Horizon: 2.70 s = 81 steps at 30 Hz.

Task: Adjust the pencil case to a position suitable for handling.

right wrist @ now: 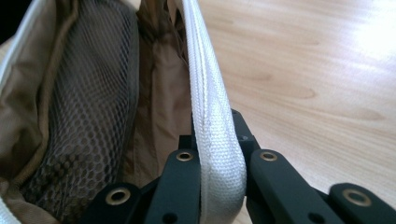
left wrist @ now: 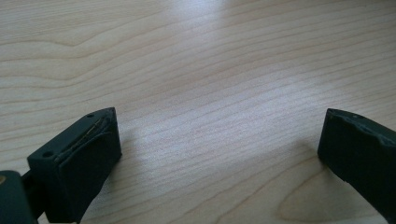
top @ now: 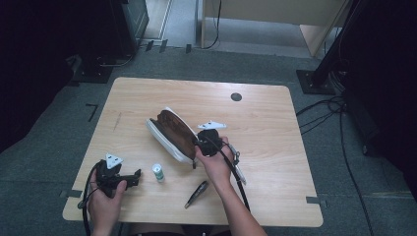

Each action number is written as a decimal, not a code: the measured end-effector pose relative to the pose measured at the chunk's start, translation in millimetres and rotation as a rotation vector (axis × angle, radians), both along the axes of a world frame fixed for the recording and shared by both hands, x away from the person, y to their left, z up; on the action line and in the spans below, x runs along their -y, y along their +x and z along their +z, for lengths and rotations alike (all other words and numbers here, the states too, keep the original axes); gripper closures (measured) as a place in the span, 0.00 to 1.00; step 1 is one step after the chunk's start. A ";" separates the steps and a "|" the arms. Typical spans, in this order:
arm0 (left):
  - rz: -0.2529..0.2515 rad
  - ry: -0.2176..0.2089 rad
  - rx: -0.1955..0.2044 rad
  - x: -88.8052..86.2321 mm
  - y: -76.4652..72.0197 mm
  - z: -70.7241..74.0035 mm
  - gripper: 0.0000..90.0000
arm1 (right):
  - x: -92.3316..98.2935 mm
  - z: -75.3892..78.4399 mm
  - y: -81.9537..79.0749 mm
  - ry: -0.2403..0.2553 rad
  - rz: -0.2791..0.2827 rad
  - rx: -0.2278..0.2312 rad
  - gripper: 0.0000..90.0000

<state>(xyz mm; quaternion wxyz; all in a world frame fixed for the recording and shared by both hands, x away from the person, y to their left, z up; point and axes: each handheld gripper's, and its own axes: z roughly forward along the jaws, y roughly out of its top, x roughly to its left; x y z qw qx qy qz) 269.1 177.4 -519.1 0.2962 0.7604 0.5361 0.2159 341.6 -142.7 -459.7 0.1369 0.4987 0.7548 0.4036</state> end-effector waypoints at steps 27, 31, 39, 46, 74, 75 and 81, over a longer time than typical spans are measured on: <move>-0.001 0.002 -0.001 0.2 0.2 0.1 0.00 | 74.5 -0.1 -31.7 0.106 -0.186 0.001 0.97; -0.001 0.001 -0.001 0.2 0.2 0.1 0.00 | 79.5 -4.2 -37.3 0.132 -0.179 -0.022 0.96; -0.001 0.002 -0.001 0.2 0.2 0.1 0.00 | 84.4 -12.0 -38.8 0.157 -0.170 -0.013 0.82; -0.001 0.001 -0.001 0.2 0.2 0.1 0.00 | 92.5 0.4 -50.4 0.155 -0.147 0.031 0.65; -0.001 0.001 0.000 0.2 0.1 0.0 0.00 | 157.7 -5.3 -111.8 0.087 -0.211 0.139 0.57; -0.001 0.001 0.000 0.2 0.1 0.0 0.00 | 158.5 -7.5 -112.4 0.078 -0.205 0.141 0.55; -0.002 0.002 -0.001 0.1 0.1 0.1 0.00 | 157.9 -24.3 -117.5 -0.015 -0.162 0.167 0.47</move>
